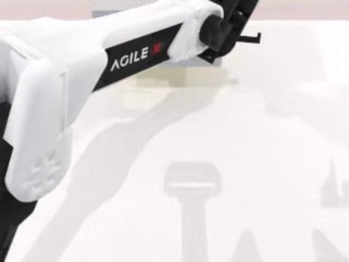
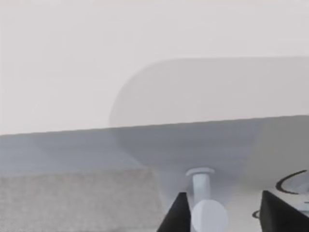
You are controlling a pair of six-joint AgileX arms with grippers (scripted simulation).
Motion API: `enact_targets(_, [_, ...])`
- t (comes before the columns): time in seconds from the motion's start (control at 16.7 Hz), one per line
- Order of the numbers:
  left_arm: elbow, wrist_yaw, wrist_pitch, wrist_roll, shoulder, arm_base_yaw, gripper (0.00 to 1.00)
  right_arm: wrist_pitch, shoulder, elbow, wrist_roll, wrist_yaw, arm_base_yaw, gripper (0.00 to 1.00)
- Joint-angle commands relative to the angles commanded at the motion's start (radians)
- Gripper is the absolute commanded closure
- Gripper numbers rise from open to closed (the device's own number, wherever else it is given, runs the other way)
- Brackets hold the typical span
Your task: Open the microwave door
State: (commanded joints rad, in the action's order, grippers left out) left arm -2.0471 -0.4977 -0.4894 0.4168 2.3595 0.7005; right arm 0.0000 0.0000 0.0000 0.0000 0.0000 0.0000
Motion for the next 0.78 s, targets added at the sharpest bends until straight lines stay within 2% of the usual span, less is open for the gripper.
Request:
enact_targets(0.42, [-0.442, 0.141, -0.57, 0.114, 0.137, -0.047, 1.0, 0.0, 0.0, 0.0, 0.0, 0.0, 0.0, 0.0])
enact_targets(0.6, [-0.555, 0.183, -0.701, 0.145, 0.171, -0.062, 1.0, 0.0, 0.0, 0.0, 0.0, 0.0, 0.0, 0.0])
enact_targets(0.78, [-0.589, 0.197, -0.737, 0.154, 0.18, -0.067, 1.0, 0.0, 0.0, 0.0, 0.0, 0.0, 0.0, 0.0])
